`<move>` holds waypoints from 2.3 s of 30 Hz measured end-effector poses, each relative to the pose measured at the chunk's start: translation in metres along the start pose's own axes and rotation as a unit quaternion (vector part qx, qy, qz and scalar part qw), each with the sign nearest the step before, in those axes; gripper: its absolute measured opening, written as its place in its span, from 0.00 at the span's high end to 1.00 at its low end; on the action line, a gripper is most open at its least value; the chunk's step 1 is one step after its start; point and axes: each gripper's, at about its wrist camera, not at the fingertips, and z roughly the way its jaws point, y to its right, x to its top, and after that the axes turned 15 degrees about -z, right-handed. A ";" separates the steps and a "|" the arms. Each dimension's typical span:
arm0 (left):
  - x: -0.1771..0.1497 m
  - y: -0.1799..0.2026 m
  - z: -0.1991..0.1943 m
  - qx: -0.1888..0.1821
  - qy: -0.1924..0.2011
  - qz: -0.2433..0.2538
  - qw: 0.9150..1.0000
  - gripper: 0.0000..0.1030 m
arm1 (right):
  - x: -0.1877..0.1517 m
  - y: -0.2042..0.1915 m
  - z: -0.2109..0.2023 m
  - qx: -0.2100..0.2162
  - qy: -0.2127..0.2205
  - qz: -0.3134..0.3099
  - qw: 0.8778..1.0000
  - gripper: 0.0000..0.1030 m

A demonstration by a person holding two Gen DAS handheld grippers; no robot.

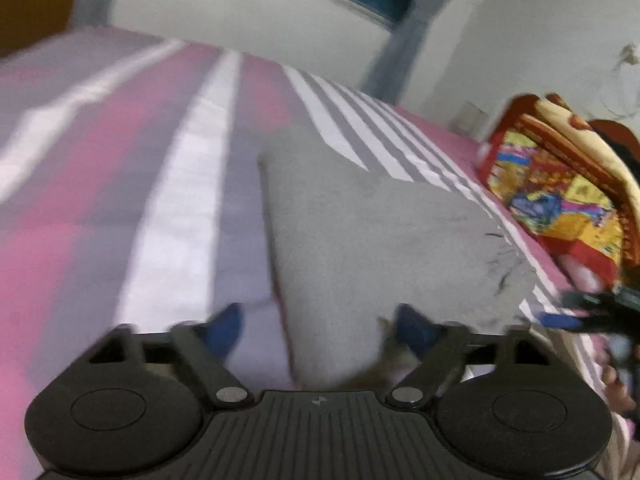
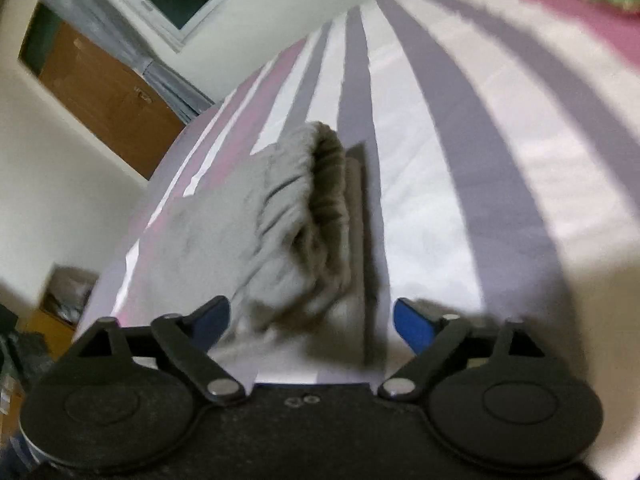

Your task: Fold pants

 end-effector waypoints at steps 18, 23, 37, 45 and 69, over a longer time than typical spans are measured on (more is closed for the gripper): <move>-0.188 0.100 -0.302 0.030 0.133 0.098 0.986 0.00 | -0.144 -0.219 -0.238 -0.156 0.110 -0.170 0.967 0.00; -0.202 0.123 -0.352 0.010 0.162 0.103 0.981 0.00 | -0.154 -0.249 -0.263 -0.188 0.132 -0.193 0.954 0.00; -0.260 0.140 -0.457 -0.006 0.220 0.094 0.971 0.00 | -0.202 -0.294 -0.333 -0.186 0.181 -0.203 0.944 0.00; -0.256 0.142 -0.444 -0.002 0.216 0.104 0.971 0.00 | -0.197 -0.311 -0.313 -0.193 0.174 -0.228 0.938 0.00; -0.253 0.145 -0.448 -0.009 0.225 0.103 0.969 0.00 | -0.193 -0.309 -0.324 -0.192 0.187 -0.210 0.940 0.00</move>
